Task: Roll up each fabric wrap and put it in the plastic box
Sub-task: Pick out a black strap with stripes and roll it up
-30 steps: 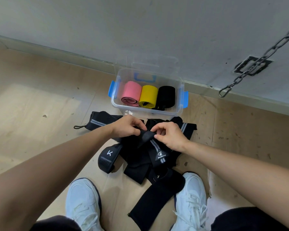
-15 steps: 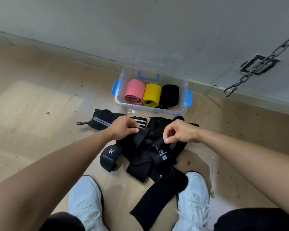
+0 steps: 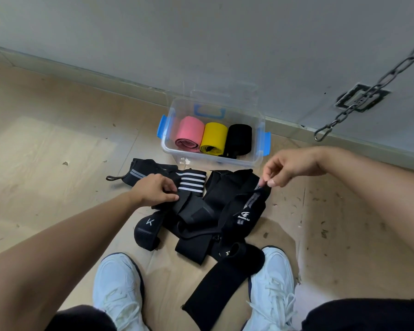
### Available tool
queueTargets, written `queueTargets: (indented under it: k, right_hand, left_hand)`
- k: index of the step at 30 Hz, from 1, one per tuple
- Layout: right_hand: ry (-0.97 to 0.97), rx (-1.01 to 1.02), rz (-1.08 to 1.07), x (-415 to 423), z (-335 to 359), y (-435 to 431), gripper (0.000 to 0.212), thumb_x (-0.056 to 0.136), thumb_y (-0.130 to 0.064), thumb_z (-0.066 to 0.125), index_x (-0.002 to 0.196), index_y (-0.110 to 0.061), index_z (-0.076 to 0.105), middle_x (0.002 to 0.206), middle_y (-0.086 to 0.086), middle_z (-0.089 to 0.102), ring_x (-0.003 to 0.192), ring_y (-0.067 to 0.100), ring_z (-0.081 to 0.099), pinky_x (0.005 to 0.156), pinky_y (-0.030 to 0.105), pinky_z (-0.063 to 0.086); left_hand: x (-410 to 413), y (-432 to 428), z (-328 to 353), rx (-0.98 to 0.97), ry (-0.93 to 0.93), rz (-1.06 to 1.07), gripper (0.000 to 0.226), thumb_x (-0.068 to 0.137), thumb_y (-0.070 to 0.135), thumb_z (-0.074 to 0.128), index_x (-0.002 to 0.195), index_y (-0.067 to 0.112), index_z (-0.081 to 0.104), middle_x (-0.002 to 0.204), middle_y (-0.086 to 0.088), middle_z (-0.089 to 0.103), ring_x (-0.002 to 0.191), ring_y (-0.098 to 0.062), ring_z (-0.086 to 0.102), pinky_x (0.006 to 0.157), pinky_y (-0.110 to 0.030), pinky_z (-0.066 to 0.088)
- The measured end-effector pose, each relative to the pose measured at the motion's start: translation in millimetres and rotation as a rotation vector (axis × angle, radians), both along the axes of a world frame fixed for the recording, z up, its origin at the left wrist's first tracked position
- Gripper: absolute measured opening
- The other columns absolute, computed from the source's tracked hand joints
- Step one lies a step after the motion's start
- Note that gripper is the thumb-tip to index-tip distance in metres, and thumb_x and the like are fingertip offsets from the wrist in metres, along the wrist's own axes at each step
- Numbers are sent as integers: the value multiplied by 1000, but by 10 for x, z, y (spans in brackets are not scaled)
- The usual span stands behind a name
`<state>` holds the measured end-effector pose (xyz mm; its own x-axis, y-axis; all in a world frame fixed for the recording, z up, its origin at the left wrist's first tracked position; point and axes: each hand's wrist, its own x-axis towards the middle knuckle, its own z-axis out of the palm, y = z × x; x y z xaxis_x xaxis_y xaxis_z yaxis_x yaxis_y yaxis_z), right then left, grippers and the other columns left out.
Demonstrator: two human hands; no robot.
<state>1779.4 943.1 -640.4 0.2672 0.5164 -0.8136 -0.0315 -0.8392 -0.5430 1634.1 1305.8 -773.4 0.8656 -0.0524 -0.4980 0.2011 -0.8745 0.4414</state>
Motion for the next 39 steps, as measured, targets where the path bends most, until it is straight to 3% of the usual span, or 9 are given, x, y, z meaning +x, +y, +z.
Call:
queueTargets:
  k: [4,7,10,13,18,24,29,34,39]
  right_hand:
    - [-51,180,-169,-172,-103,349,13,95,-4,65,90,-15,65,88,5,68,81,10,60,88,35,53]
    - [-64,233,-257,-269,-125,513,9,97,-5,62,93,-13,62,64,-10,62,68,3,63,85,36,59]
    - [-34,267,-342,-268,-64,557,7,99,-5,58,96,-11,59,65,-5,65,72,8,67,78,38,63]
    - [-69,221,-299,-217,53,463,7,100,-5,57,96,-11,57,64,-4,61,67,7,64,65,36,63]
    - [-45,64,-154,-203,359,163,10,99,2,55,94,-7,55,73,3,68,73,16,66,80,44,62]
    - [-210,-128,82,-429,741,-242,15,96,5,59,87,-6,56,62,-3,62,62,18,61,57,29,56]
    - [-379,1,-175,-432,1203,-552,9,97,5,57,91,-2,56,76,17,66,71,24,68,66,31,61]
    - [-401,167,-376,-575,1226,-403,11,97,5,57,91,-4,58,88,21,70,84,27,71,83,39,63]
    - [-397,259,-526,-503,1333,-231,10,96,4,60,92,-5,59,89,22,65,83,27,72,73,32,64]
  left_hand:
    - [19,-133,90,22,-162,13,30,83,61,70,87,33,79,91,12,69,89,-10,63,76,-31,50]
    - [38,-397,226,-30,-231,-164,59,74,69,59,117,32,73,117,5,69,113,-17,60,96,-36,49]
    - [10,-747,213,-48,-192,-496,82,75,68,64,144,25,55,147,-2,55,134,-22,47,112,-42,39]
    - [-65,-942,79,103,-142,-693,73,84,63,66,147,30,49,161,-2,34,144,-26,32,117,-45,31]
    - [-120,-790,-1,248,-192,-766,52,96,54,57,145,40,52,167,6,21,129,-23,46,107,-39,36]
    - [-154,-773,73,360,-159,-765,37,103,40,50,139,45,58,170,13,16,124,-21,51,103,-37,37]
    - [-215,-704,57,314,-70,-670,46,95,41,59,141,41,56,169,11,19,140,-21,45,115,-38,32]
    - [-226,-1002,220,60,-172,-414,53,81,53,59,130,34,67,145,6,56,129,-18,54,107,-35,42]
    - [-303,-1490,241,-254,-75,-140,67,84,51,74,144,27,56,139,4,58,129,-17,54,107,-32,43]
